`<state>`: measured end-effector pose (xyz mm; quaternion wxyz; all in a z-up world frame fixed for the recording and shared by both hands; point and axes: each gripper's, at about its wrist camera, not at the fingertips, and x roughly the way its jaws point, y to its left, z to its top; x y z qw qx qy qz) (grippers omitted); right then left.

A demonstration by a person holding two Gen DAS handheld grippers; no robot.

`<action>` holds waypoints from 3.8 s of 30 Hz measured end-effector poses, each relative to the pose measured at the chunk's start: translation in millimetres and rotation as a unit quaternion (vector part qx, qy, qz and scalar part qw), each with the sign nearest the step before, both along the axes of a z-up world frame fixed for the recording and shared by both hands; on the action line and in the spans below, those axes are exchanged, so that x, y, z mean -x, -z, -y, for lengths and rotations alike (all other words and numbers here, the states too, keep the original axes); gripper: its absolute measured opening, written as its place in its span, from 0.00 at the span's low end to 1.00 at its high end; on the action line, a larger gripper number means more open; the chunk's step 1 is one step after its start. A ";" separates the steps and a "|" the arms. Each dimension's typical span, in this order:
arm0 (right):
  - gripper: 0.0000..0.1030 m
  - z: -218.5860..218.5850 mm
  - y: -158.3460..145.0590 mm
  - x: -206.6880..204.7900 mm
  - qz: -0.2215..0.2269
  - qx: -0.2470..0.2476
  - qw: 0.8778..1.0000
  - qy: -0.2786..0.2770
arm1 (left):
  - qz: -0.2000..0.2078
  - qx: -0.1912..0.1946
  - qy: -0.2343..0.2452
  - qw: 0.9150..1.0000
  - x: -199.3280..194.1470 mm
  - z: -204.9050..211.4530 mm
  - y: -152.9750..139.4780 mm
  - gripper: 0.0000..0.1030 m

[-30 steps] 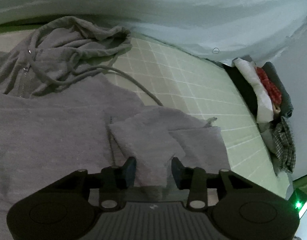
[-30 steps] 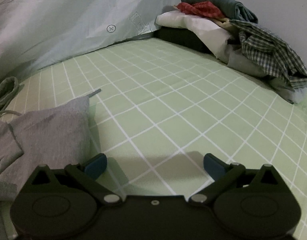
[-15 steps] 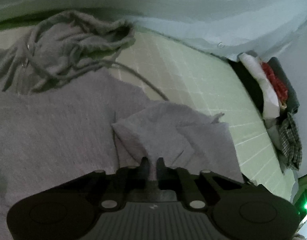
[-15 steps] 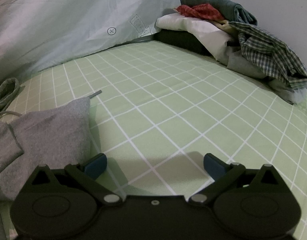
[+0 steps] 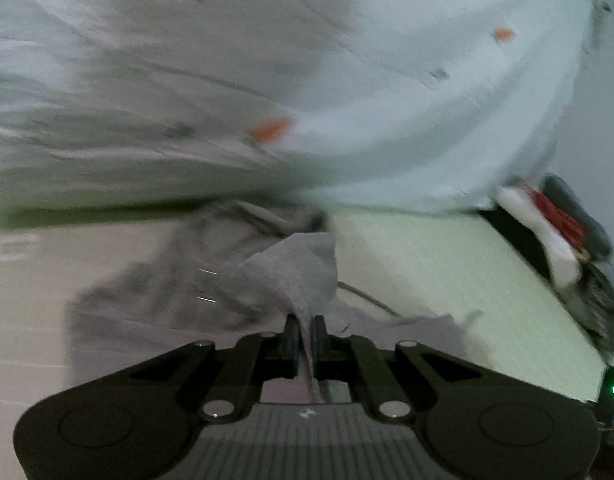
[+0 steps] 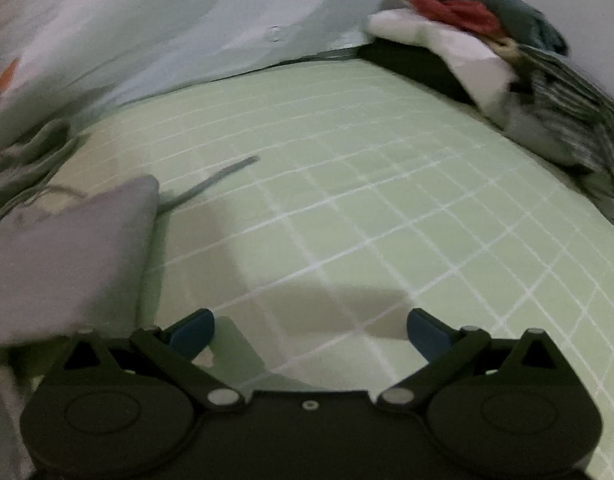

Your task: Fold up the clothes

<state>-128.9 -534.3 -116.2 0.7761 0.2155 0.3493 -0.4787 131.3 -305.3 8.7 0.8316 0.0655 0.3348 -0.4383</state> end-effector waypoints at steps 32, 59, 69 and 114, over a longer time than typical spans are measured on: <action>1.00 -46.4 -19.2 -74.5 -0.037 -0.012 0.985 -0.168 | -0.040 -0.088 -0.226 0.969 -78.7 -110.8 94.9 0.56; 1.00 -61.0 -10.9 -78.3 -0.069 -0.029 0.981 -0.181 | -0.074 -0.016 -0.367 0.927 -80.0 -176.5 86.8 0.65; 1.00 -84.5 -16.6 -85.3 -0.050 -0.027 0.984 -0.170 | -0.037 -0.062 -0.257 0.964 -76.1 -140.8 84.2 0.65; 1.00 -104.2 1.9 -102.8 0.002 -0.010 0.997 -0.080 | 0.028 -0.117 -0.165 0.979 -76.0 -133.5 89.0 0.70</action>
